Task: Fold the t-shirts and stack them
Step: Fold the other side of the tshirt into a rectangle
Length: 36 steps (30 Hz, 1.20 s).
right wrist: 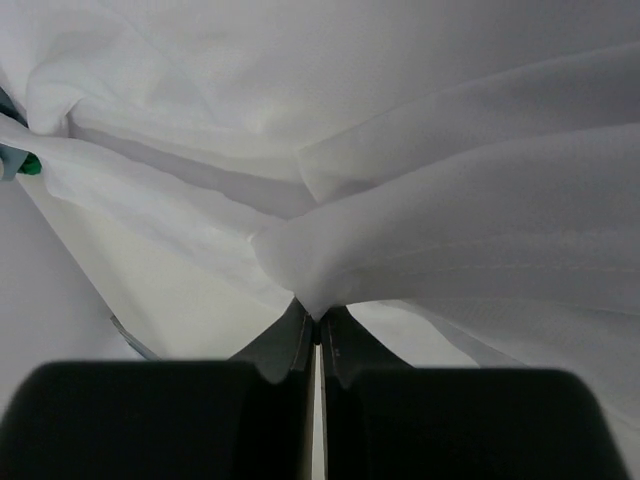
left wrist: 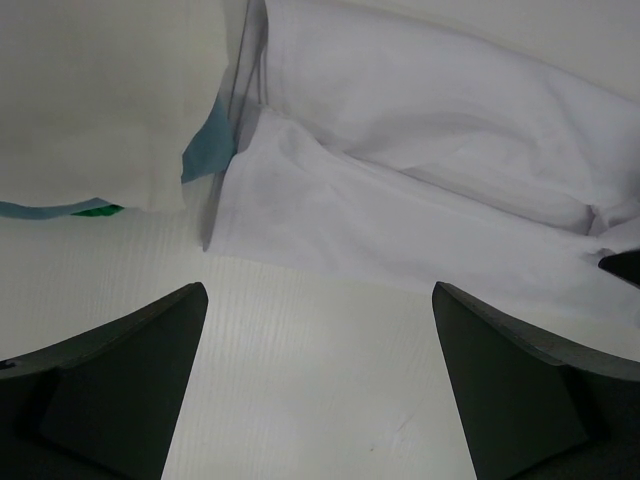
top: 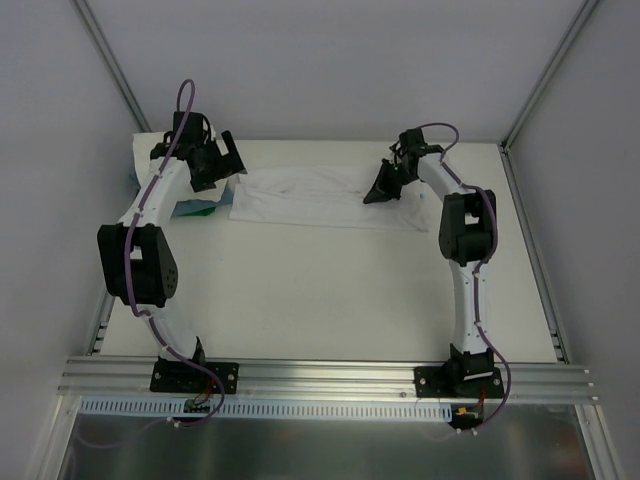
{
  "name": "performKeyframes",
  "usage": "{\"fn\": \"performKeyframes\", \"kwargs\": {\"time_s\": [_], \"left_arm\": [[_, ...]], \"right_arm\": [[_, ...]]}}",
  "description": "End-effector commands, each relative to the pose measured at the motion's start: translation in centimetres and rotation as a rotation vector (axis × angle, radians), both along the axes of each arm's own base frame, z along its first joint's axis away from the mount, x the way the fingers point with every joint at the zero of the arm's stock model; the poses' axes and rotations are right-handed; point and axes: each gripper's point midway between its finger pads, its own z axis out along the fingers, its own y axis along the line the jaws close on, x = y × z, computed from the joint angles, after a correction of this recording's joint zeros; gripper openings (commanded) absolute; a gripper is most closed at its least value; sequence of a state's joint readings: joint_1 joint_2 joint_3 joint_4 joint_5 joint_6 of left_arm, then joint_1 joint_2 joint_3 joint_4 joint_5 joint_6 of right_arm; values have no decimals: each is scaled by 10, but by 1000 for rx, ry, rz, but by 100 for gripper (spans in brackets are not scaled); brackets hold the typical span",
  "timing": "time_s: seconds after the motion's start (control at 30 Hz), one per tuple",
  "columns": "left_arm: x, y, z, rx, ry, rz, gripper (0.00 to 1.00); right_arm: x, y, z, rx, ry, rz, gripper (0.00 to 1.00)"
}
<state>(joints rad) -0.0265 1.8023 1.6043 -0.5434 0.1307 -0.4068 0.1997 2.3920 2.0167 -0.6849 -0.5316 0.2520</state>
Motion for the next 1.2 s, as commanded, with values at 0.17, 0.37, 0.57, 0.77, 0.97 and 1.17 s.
{"fn": "performKeyframes", "kwargs": {"time_s": [0.17,0.37,0.57,0.77,0.97,1.17], "left_arm": [[-4,-11,28,-30,-72,-37,99],[-5,-13,27,-37,-67,-45,99],[-9,-12,27,-29,-61,-48,99],[-11,-12,23,-32,-51,-45,99],[-9,-16,17,-34,-39,-49,99],[-7,-30,21,-50,-56,-100,99]], "right_arm": [[36,-5,30,31,-107,-35,0],[56,1,36,75,-149,-35,4],[71,7,37,111,-201,-28,99],[73,-3,50,86,-239,-36,99],[65,-32,63,23,-272,-38,100],[64,-64,89,4,-301,-83,99]]}}
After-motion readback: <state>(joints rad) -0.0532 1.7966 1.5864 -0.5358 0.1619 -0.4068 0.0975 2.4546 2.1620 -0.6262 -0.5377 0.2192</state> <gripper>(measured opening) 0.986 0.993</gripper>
